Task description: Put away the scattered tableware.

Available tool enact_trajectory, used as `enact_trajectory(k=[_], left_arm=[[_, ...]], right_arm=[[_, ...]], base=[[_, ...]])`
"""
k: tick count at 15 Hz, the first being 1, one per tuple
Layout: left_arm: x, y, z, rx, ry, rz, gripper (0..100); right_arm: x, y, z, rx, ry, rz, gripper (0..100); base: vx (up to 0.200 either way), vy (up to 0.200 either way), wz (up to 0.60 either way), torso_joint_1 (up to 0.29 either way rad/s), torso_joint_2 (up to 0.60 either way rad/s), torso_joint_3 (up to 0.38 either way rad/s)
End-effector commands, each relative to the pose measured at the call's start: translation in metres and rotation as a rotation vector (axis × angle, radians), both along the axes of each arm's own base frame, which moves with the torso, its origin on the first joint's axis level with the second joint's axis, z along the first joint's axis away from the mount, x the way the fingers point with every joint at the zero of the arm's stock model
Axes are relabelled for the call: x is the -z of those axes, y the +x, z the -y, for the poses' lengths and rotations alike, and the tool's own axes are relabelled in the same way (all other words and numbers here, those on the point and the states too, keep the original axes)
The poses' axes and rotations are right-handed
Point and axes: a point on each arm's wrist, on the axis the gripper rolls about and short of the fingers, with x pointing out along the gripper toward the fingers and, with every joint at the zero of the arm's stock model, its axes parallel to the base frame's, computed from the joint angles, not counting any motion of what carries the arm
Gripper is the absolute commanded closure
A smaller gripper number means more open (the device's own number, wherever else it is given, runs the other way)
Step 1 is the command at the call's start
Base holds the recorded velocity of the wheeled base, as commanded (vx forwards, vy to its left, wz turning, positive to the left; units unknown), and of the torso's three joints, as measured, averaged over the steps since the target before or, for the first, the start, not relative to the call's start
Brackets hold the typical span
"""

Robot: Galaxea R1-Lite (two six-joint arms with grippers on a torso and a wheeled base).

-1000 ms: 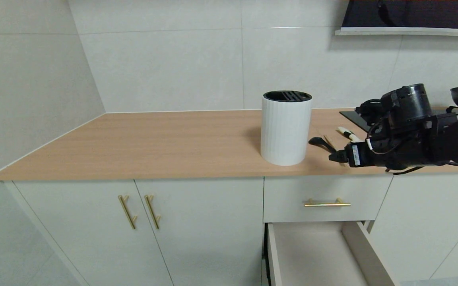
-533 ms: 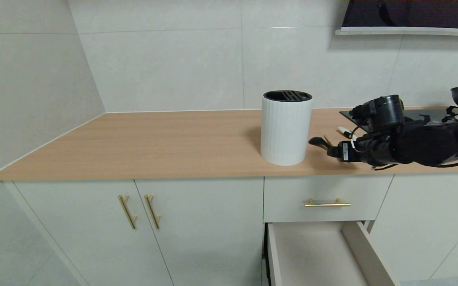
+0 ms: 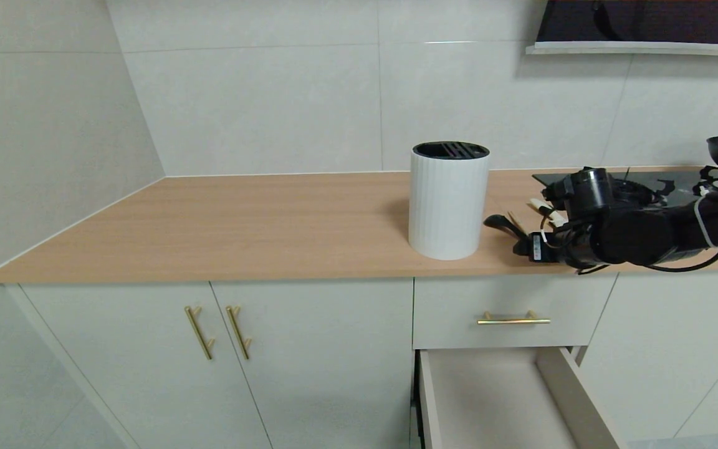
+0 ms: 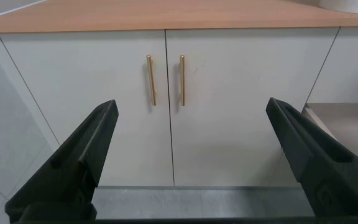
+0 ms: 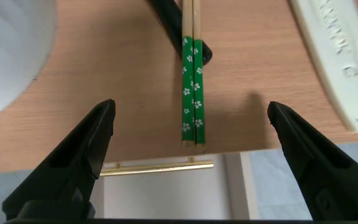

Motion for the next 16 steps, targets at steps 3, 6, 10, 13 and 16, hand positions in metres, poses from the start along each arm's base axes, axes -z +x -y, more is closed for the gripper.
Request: enact_trajectory(k=[3,6,10,13,16], left_arm=[[0.000,0.000,0.000,-0.001,0.000,0.000,0],[0.000,0.000,0.000,-0.001,0.000,0.000,0],[0.000,0.000,0.000,-0.001,0.000,0.000,0],[0.000,0.000,0.000,-0.001,0.000,0.000,0],[0.000,0.000,0.000,-0.001,0.000,0.001,0]], right_arm=[[0.003,0.002,0.000,0.003,0.003,-0.006,100],[0.002,0.002,0.000,0.004,0.005,-0.004,100],[-0.006,-0.002,0.001,0.006,0.009,0.013,100],[-0.043,-0.043,0.004,-0.002,0.032,0.051,100],[-0.073,-0.110,0.002,-0.060,0.054,0.079,100]], base=[[0.000,0.000,0.00,0.000,0.00,0.000],[0.000,0.000,0.00,0.000,0.00,0.000],[0.000,0.000,0.00,0.000,0.00,0.000],[0.000,0.000,0.00,0.000,0.00,0.000],[0.000,0.000,0.00,0.000,0.00,0.000]])
